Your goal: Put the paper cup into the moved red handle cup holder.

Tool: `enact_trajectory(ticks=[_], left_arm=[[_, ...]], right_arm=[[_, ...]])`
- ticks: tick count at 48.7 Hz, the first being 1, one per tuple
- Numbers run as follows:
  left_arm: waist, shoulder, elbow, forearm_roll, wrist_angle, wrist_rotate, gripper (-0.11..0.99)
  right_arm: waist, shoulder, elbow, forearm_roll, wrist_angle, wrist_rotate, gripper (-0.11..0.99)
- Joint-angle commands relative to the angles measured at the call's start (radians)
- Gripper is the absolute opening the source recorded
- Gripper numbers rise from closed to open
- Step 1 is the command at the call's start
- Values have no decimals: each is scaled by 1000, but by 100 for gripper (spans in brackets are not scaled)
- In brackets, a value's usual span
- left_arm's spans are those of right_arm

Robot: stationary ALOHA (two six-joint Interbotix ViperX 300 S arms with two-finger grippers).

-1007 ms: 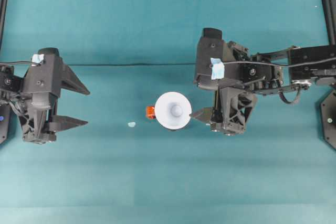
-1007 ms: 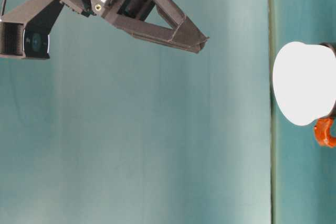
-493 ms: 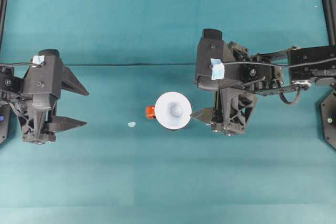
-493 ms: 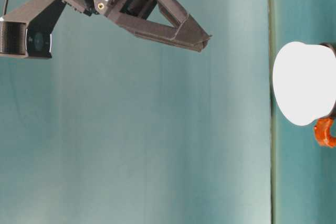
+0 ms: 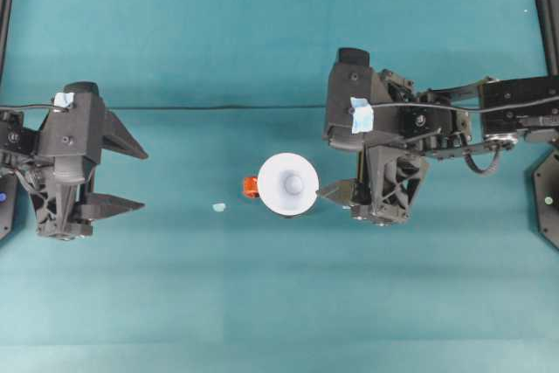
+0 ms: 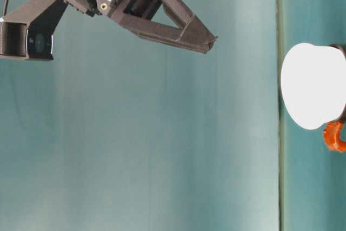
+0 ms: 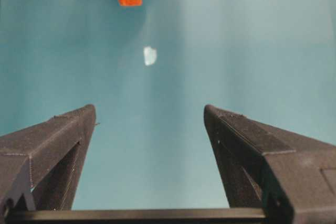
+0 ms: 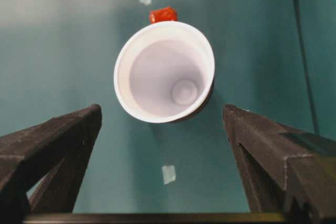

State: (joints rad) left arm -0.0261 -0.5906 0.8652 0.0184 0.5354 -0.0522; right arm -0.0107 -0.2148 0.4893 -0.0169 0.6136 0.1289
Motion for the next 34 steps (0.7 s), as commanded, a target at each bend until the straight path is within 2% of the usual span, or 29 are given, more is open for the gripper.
enact_trajectory(ticks=[1,34], left_arm=[[-2,-6,-14,3,-3,0,89],[0,-15,-29,3,-5,0,89]], right_arm=[[-2,-17,-9,2,-3,-9,86],[-2,-17,-9,2,-5,-9,86]])
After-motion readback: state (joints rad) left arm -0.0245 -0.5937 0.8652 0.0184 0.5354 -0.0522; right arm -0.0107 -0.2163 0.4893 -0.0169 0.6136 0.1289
